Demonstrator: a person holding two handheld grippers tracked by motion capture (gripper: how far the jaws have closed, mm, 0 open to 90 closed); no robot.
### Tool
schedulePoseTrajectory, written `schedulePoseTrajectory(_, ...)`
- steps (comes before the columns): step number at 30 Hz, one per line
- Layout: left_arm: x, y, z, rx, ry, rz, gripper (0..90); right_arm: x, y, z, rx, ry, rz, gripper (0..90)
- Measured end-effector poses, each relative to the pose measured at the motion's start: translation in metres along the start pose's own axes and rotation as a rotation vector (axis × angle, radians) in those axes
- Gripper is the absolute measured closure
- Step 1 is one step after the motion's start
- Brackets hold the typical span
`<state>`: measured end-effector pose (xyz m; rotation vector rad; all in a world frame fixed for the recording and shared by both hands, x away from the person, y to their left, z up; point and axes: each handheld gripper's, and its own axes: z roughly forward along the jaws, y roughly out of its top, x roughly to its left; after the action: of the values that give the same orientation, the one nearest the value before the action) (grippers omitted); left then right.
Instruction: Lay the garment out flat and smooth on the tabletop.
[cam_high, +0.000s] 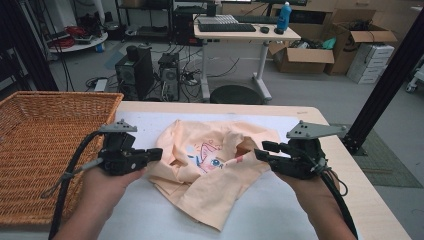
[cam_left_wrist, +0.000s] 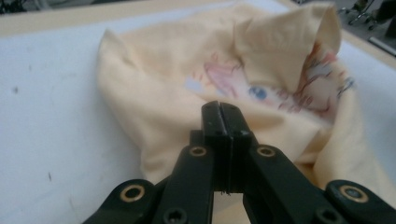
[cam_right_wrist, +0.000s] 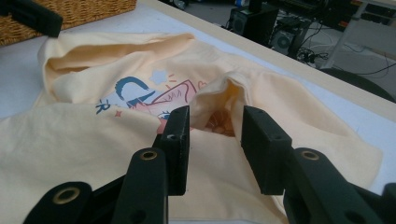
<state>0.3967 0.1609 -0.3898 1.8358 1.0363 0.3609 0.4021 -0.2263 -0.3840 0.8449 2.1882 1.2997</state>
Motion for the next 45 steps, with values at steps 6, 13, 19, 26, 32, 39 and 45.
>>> schedulePoseTrajectory(6, -0.009, 0.042, 0.001, -0.043, -0.022, 0.046, 90.0, 0.001, -0.004, -0.001, 0.002, 0.003, 0.003, 62.4)
schedulePoseTrajectory(13, -0.015, 0.069, 0.024, -0.035, -0.054, 0.068, 90.0, -0.003, -0.008, -0.005, 0.004, -0.005, 0.010, 62.4)
schedulePoseTrajectory(19, -0.021, 0.056, 0.071, 0.035, -0.095, 0.032, 90.0, -0.004, -0.015, -0.005, 0.021, -0.008, 0.012, 62.4)
schedulePoseTrajectory(26, -0.014, 0.043, 0.079, 0.062, -0.103, -0.017, 55.3, -0.003, -0.018, -0.003, 0.033, -0.005, 0.010, 61.9)
schedulePoseTrajectory(32, 0.004, 0.022, 0.042, 0.026, -0.076, -0.068, 47.2, -0.003, -0.017, -0.002, 0.012, -0.003, 0.014, 61.4)
schedulePoseTrajectory(39, 0.007, -0.019, 0.033, 0.114, 0.005, -0.055, 45.1, -0.002, -0.019, 0.003, 0.007, 0.004, 0.024, 59.3)
schedulePoseTrajectory(45, 0.004, -0.044, 0.040, 0.186, 0.081, 0.000, 57.9, 0.001, -0.018, 0.003, 0.011, 0.010, 0.016, 58.8)
